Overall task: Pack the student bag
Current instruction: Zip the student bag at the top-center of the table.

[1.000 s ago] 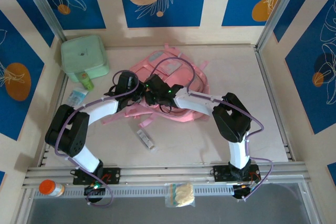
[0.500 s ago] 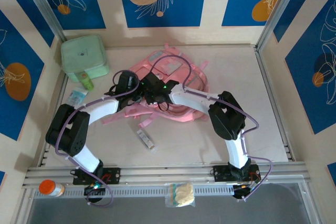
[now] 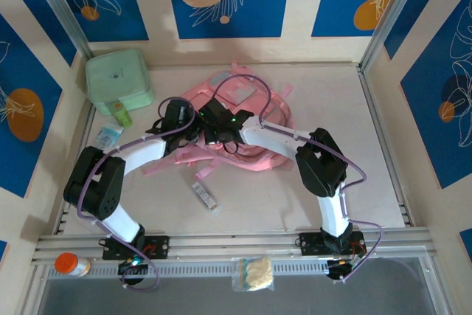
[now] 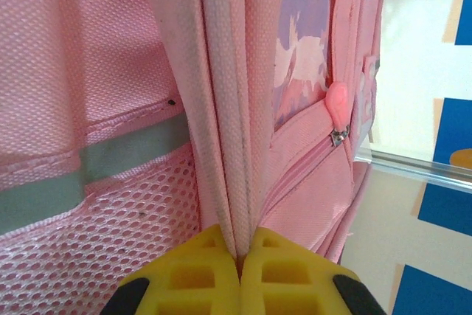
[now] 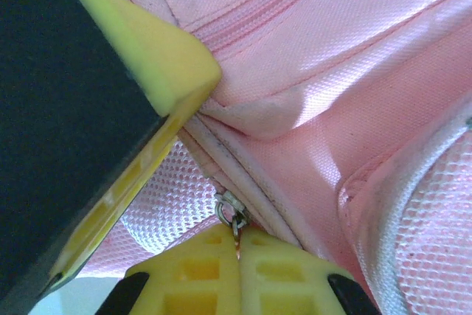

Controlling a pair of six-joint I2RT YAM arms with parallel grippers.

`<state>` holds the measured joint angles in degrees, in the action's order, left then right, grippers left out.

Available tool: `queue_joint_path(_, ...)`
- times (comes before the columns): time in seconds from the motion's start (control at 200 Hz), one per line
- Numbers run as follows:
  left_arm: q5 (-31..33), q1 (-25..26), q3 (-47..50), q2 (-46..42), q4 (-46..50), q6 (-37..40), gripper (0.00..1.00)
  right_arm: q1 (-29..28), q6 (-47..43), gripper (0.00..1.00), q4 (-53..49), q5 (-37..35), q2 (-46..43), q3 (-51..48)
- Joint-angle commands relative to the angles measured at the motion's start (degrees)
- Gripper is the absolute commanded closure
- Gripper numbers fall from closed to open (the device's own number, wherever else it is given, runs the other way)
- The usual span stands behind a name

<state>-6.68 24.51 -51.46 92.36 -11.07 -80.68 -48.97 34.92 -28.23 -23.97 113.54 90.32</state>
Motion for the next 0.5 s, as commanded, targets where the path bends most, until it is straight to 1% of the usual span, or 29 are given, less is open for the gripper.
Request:
queue_joint_path(0.0, -3.16, -1.33, -3.93, -0.87, -2.53, 1.78, 1.00, 1.16, 0.19, 1.00, -2.88, -0.84, -3.73, -1.54)
queue_joint_path(0.11, -4.35, -3.04, -4.43, 0.20, -2.86, 1.44, 1.00, 1.23, 1.18, 1.00, -6.23, -0.09, -5.00, -3.15)
queue_joint_path(0.175, -4.49, -3.32, -4.57, 0.49, -3.18, 1.39, 1.00, 2.15, 1.91, 1.00, -7.73, 2.53, -5.30, -3.58)
queue_joint_path(0.235, -4.40, -3.33, -4.77, 0.65, -3.02, 1.56, 1.00, 2.41, 2.08, 1.00, -9.90, 4.16, -4.46, -2.29)
queue_joint_path(0.38, -4.47, -3.33, -4.13, 1.37, -3.89, 0.92, 1.00, 1.69, 0.85, 1.00, -10.35, 6.72, -1.45, 0.91)
queue_joint_path(0.495, -4.48, -3.30, -3.97, 1.70, -4.27, 0.58, 1.00, 2.09, 1.18, 1.00, -11.46, 6.08, 1.77, 4.99)
